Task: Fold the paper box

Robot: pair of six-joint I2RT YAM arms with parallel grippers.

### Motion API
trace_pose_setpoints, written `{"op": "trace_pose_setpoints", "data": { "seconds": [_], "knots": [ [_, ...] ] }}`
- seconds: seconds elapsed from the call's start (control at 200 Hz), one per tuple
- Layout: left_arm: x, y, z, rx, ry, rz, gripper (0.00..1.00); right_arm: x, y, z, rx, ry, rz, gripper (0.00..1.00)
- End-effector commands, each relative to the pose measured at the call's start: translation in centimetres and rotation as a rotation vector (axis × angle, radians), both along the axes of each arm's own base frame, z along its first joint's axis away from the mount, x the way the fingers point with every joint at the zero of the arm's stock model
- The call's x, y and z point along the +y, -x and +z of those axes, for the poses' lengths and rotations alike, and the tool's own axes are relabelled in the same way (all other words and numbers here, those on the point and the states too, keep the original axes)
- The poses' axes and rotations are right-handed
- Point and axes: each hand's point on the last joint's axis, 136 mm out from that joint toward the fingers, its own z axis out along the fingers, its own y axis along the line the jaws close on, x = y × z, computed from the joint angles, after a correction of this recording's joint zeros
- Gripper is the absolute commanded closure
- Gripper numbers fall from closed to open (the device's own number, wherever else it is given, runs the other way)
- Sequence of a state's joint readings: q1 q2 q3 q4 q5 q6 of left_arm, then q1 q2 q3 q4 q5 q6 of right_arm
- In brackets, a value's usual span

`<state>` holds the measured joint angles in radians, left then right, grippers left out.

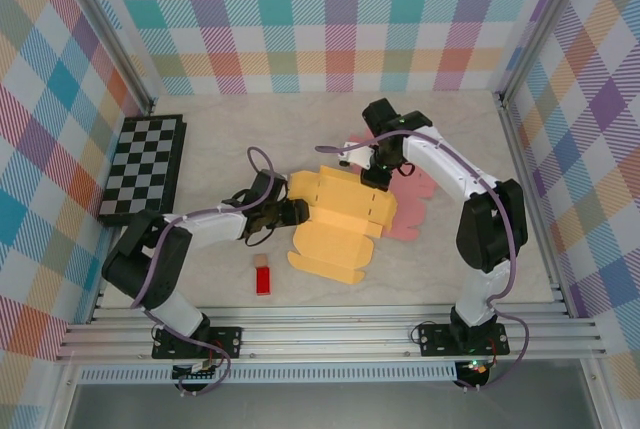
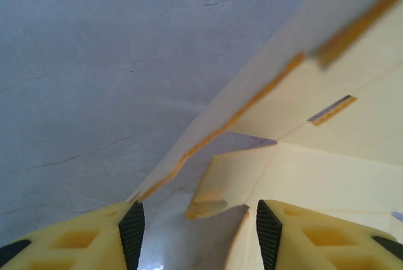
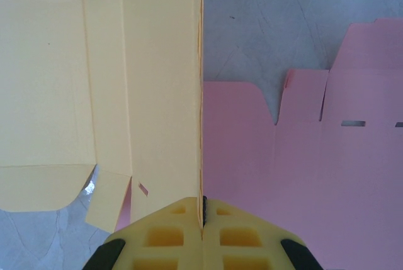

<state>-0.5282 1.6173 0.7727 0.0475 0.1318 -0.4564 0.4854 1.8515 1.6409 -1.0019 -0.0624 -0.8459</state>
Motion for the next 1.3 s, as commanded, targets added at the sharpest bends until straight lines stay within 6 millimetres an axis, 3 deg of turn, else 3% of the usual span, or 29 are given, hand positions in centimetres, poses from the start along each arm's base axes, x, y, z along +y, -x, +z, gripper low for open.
{"op": "trace_pose_setpoints", "data": {
  "seconds": [0.0,0.075,0.2,0.385,0.495,0.755,0.93,1.104,1.294],
  "knots": [
    [-0.7,-1.2,0.1,-0.048,0.009,-0.008,0.49,0.6,0.2,0.6,-0.007,-0.058,0.014,1.00],
    [-1.8,-1.3,0.1,-0.045,0.065,-0.036,0.52,0.7,0.1,0.6,-0.007,-0.066,0.012,1.00],
    [-3.2,-1.5,1.2,-0.066,0.134,-0.057,0.70,0.6,0.0,0.6,-0.008,-0.069,0.007,1.00],
    [-2.2,-1.5,0.6,-0.051,0.037,-0.049,0.88,0.6,0.0,0.7,-0.011,-0.069,0.003,1.00],
    [-1.6,-0.8,0.0,-0.032,-0.013,-0.058,0.94,0.3,-0.1,0.7,-0.023,-0.060,-0.005,1.00],
    [-5.1,2.0,1.3,-0.135,-0.197,-0.230,0.86,0.9,-1.4,1.5,-0.034,-0.097,-0.097,1.00],
    [-6.0,2.0,0.2,-0.158,-0.258,-0.248,0.69,0.7,-1.4,0.7,-0.030,-0.091,-0.112,1.00],
    [-7.8,2.8,0.2,-0.199,-0.271,-0.308,0.66,0.6,-1.2,0.3,-0.043,-0.103,-0.118,1.00],
    [-7.6,2.8,1.1,-0.208,-0.270,-0.304,0.65,-0.1,-1.2,-0.5,-0.046,-0.093,-0.130,1.00]
  ]
}}
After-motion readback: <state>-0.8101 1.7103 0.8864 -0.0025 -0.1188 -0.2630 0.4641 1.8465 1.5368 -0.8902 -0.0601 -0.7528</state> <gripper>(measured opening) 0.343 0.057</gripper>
